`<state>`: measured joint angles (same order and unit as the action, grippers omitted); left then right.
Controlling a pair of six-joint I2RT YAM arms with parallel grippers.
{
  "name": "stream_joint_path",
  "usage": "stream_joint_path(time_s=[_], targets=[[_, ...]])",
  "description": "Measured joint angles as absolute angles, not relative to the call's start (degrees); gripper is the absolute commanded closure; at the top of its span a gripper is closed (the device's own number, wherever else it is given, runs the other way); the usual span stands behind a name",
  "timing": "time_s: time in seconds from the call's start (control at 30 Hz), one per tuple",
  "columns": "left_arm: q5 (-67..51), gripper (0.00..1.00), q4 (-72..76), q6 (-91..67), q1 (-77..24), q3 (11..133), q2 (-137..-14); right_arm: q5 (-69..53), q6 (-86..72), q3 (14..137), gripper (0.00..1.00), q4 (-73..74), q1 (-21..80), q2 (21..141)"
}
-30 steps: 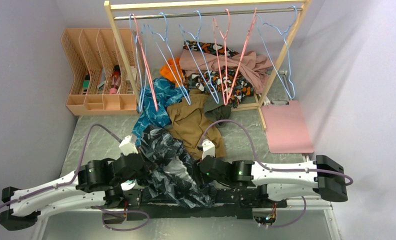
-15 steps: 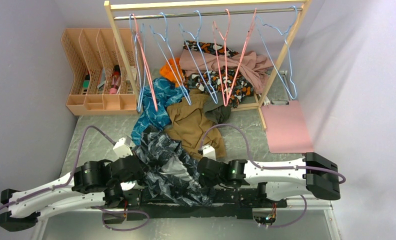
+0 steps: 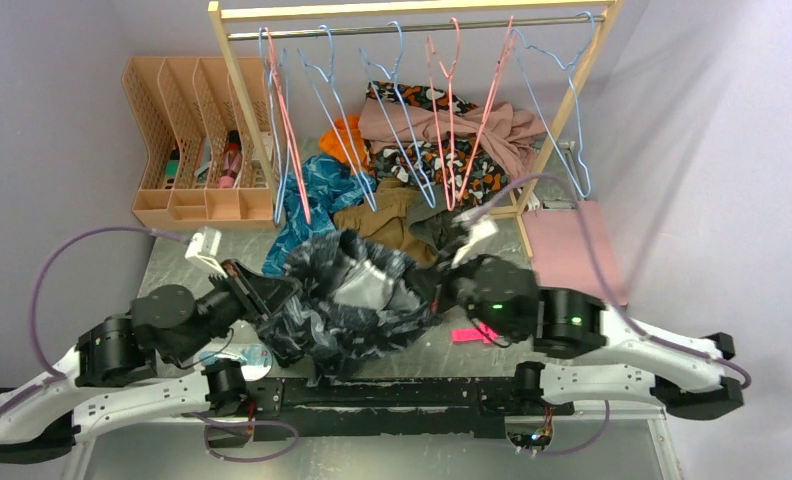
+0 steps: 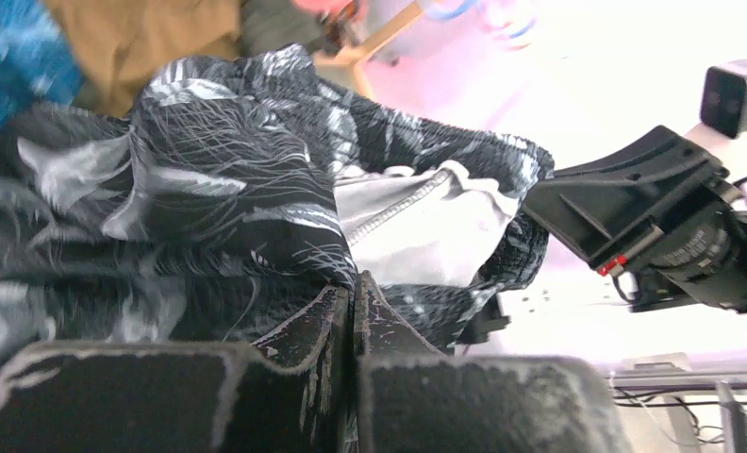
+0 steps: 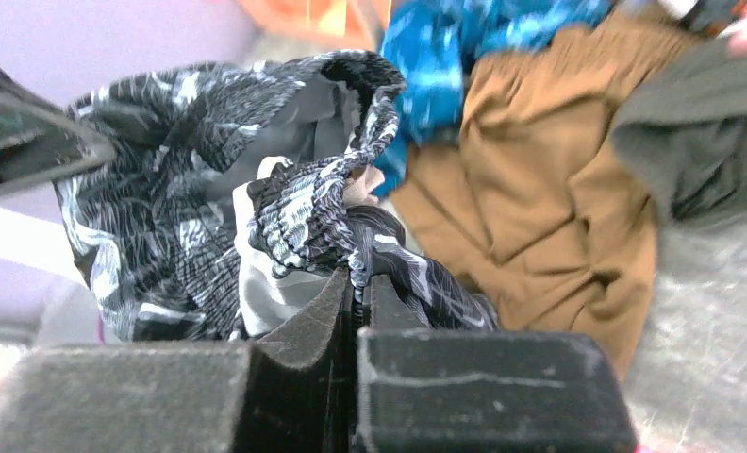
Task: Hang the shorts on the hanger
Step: Adjust the shorts at the center of the board.
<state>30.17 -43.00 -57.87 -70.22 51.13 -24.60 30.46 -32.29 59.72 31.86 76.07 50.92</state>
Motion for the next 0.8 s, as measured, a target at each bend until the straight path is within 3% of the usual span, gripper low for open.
stream_joint_path(time_s=[0.13, 0.17, 0.23, 0.3, 0.33, 0.4, 0.6, 0.8], targets=[[30.22, 0.92, -34.92, -51.20, -70.22, 52.60, -24.36, 36.03, -30.15, 61.49, 1.00, 31.55, 76.07, 44.66], [30.26, 0.86, -33.47, -50.72, -70.22, 51.40, -24.08, 36.93, -30.65, 60.05, 0.98, 31.64, 76.07, 43.57], [30.33, 0.68, -32.27, -51.64, -70.22, 47.05, -23.24, 37.89, -33.12, 55.42, 0.79, 32.97, 76.03, 42.74], [30.24, 0.37, -33.08, -54.39, -70.22, 42.15, -22.81, 37.43, -36.67, 49.67, 0.58, 35.20, 76.03, 43.07], [30.06, 0.26, -33.89, -56.51, -70.22, 39.40, -22.63, 36.99, -38.19, 47.46, 0.52, 36.05, 76.03, 43.35], [29.02, 0.16, -36.32, -61.76, -70.22, 34.17, -22.20, 35.57, -40.95, 42.83, 0.47, 38.02, 76.03, 43.22], [26.44, 0.13, -44.51, -72.44, -70.22, 29.56, -21.52, 33.63, -44.40, 38.94, 0.47, 38.96, 76.03, 40.93], [25.39, 0.23, -45.93, -70.39, -70.22, 38.57, -31.99, 32.95, -42.30, 39.35, 0.51, 34.79, 76.03, 46.48]])
